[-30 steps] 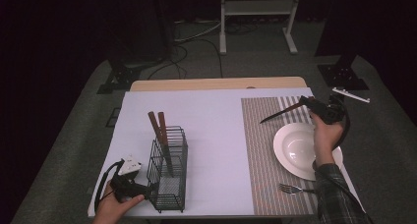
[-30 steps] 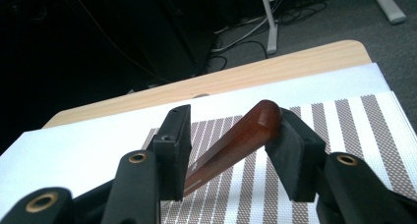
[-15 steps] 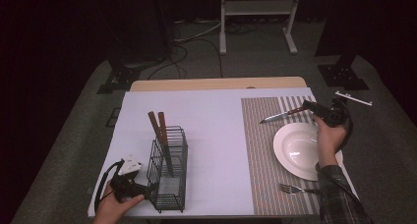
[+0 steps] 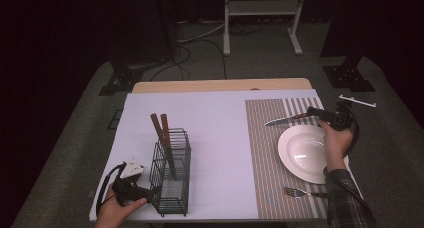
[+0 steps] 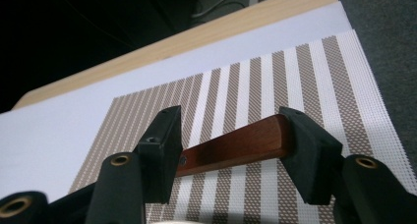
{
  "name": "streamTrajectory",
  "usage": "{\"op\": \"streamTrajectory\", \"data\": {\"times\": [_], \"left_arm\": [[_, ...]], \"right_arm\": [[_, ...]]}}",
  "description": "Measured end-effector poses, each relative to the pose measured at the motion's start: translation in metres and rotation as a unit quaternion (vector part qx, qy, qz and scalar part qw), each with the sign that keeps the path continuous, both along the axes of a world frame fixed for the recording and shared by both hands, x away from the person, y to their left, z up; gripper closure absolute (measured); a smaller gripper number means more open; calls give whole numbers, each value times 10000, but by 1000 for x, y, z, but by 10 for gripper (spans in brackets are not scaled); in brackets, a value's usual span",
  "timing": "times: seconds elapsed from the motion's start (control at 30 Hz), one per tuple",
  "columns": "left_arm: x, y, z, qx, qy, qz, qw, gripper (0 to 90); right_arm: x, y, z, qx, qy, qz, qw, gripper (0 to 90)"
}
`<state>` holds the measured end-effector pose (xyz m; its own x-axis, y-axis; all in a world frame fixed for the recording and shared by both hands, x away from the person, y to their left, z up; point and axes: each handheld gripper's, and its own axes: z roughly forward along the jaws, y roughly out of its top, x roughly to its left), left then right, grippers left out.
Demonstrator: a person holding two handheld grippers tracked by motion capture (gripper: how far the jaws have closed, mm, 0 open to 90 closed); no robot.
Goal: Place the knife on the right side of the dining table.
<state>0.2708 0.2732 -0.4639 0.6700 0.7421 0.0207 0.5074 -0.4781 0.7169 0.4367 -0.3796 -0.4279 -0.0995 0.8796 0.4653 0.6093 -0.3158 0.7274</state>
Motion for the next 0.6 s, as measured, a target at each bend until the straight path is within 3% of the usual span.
{"op": "streamTrajectory", "data": {"times": [0.27,0.4,0.6], "left_arm": [[0,0,0,3,3,0,10000,0],[0,0,0,5,3,0,10000,0],[0,0,0,5,3,-1,10000,0]], "right_arm": [[3,1,0,-225,320,63,9992,398],[7,3,0,-470,538,130,9974,384],[10,3,0,-628,643,163,9958,381]]}}
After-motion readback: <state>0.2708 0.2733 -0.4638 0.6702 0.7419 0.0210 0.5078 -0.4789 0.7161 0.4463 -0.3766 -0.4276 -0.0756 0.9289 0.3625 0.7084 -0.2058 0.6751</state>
